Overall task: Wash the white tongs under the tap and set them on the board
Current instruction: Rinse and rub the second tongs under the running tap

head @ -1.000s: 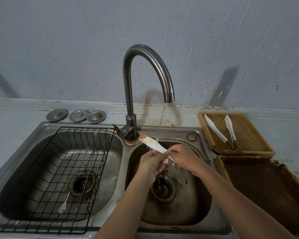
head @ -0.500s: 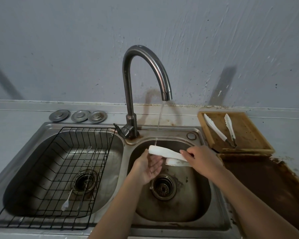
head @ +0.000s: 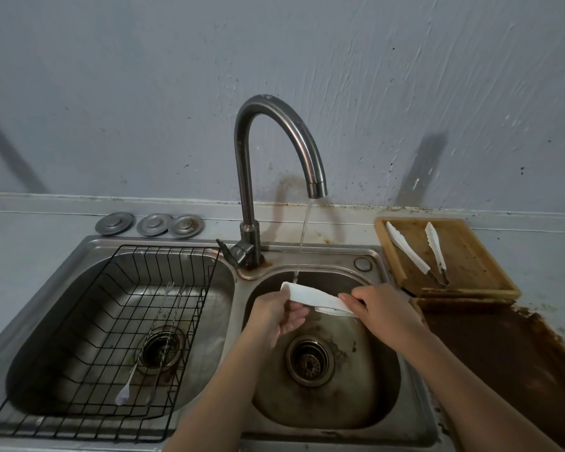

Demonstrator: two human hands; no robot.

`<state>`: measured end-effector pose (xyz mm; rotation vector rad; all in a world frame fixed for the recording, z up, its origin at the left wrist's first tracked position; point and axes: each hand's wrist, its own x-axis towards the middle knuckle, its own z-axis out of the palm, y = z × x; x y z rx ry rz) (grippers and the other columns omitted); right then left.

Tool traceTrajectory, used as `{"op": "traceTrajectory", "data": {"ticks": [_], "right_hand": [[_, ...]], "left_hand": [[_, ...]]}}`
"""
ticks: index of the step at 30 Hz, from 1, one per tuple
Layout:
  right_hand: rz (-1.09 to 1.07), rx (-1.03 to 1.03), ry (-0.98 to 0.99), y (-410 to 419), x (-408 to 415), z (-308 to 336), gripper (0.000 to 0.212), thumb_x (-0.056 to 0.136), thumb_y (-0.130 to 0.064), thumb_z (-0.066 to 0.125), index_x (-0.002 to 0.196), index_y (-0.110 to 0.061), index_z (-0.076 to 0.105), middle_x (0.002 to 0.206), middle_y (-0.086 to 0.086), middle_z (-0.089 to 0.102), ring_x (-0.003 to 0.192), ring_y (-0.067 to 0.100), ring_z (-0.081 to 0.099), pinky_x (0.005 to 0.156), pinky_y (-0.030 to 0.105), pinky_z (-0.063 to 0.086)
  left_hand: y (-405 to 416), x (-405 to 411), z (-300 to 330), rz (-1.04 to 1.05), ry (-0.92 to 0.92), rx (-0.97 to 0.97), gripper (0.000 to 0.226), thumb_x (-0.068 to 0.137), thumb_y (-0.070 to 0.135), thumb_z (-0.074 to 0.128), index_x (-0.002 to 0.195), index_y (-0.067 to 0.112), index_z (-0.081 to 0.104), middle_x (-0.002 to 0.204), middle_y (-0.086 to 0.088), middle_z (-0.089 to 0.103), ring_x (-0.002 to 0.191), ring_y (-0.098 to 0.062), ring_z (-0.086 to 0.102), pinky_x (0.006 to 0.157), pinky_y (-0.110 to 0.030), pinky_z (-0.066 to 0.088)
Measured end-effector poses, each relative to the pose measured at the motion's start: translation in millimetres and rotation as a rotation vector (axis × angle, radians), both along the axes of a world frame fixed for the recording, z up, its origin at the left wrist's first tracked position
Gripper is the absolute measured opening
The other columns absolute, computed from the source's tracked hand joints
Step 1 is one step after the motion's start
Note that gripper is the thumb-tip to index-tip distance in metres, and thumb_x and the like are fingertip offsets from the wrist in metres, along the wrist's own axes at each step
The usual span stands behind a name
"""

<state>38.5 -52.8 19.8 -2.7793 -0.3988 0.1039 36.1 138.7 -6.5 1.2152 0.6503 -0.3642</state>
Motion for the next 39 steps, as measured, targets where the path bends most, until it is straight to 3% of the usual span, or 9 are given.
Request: {"op": "traceTrajectory", "data": {"ticks": [4,10,13,15,18,22,27,34,39], "right_hand": [[0.044,-0.031,-0.081,11.2,-4.2,2.5,0.038,0.097,-0.044,0.034,0.08,-0.021,0.058,0.068,-0.004,0.058,0.065,0.012,0.059,0.064,0.028,0.05],[0.154,-0.295,-0.309,17.0,-9.5,2.5,0.028,0.098,-0.036,0.035,0.115,-0.022,0.052,0.1,-0.002,0.067,0.083,0.016,0.067,0.065,0.029,0.055],[0.093,-0.133,-0.538,7.2,-11.4,2.1,0.035,0.083,-0.026,0.066,0.117,-0.019,0.059,0.097,0.0,0.071,0.08,0.016,0.07,0.058,0.028,0.057],[0.014,-0.026,-0.602,0.5,-11.0,1.9,0.04,0.081,-0.023,0.066,0.119,-0.015,0.057,0.108,0.003,0.067,0.096,0.019,0.066,0.077,0.036,0.055],[-0.197,0.018,-0.477,-8.4,-7.9,1.8,0.045,0.087,-0.032,0.055,0.128,-0.014,0.047,0.122,0.004,0.056,0.109,0.021,0.057,0.09,0.041,0.048],[-0.366,0.242,0.049,-16.2,-1.4,3.9,0.033,0.094,-0.041,0.042,0.111,-0.014,0.052,0.082,0.001,0.065,0.065,0.011,0.064,0.061,0.031,0.057],[-0.387,0.184,0.082,-10.6,-2.6,-7.0,0.024,0.096,-0.037,0.041,0.094,-0.015,0.05,0.073,-0.001,0.058,0.062,0.01,0.06,0.055,0.026,0.051],[-0.42,0.284,0.081,21.2,3.0,-19.2,0.021,0.094,-0.032,0.048,0.099,-0.011,0.048,0.072,-0.005,0.052,0.061,0.004,0.052,0.048,0.016,0.035],[-0.43,0.381,0.101,27.1,11.1,-20.0,0.022,0.094,-0.028,0.05,0.102,-0.008,0.052,0.074,-0.001,0.055,0.061,0.007,0.053,0.048,0.018,0.035]], "left_hand": [[-8.3,2.1,2.0,0.018,-0.132,0.004,0.032,0.092,0.017,0.056,0.118,0.002,0.045,0.093,-0.023,0.065,0.058,-0.021,0.066,0.047,-0.027,0.055],[-7.0,16.7,12.6,0.074,-0.17,-0.075,0.034,0.092,0.013,0.053,0.121,0.0,0.043,0.104,-0.031,0.062,0.058,-0.029,0.066,0.043,-0.028,0.052],[-4.4,21.2,16.3,0.072,-0.181,-0.146,0.027,0.093,0.009,0.05,0.118,0.001,0.044,0.111,-0.031,0.059,0.076,-0.037,0.069,0.053,-0.034,0.06],[-6.5,21.3,16.3,0.085,-0.211,-0.179,0.024,0.094,0.007,0.049,0.117,0.005,0.045,0.111,-0.029,0.058,0.081,-0.038,0.068,0.059,-0.036,0.061],[-14.1,18.2,12.2,0.096,-0.263,-0.164,0.014,0.094,0.009,0.05,0.108,0.013,0.047,0.103,-0.022,0.06,0.088,-0.039,0.067,0.062,-0.035,0.061],[-22.5,10.5,6.5,0.052,-0.305,-0.215,0.019,0.095,0.01,0.049,0.112,0.019,0.048,0.1,-0.02,0.066,0.088,-0.034,0.07,0.067,-0.037,0.06],[-15.8,4.7,-5.5,0.093,-0.305,-0.253,0.024,0.094,0.009,0.051,0.116,0.017,0.05,0.096,-0.015,0.068,0.074,-0.027,0.072,0.071,-0.042,0.06],[-9.7,6.0,-4.7,0.102,-0.429,0.047,0.089,0.068,-0.007,0.077,0.135,0.033,0.033,0.109,-0.008,0.062,0.089,-0.022,0.069,0.082,-0.045,0.058],[1.4,16.3,5.2,0.178,-0.447,-0.073,0.056,0.085,-0.001,0.062,0.133,0.02,0.042,0.089,-0.012,0.065,0.089,-0.033,0.064,0.079,-0.044,0.056]]}}
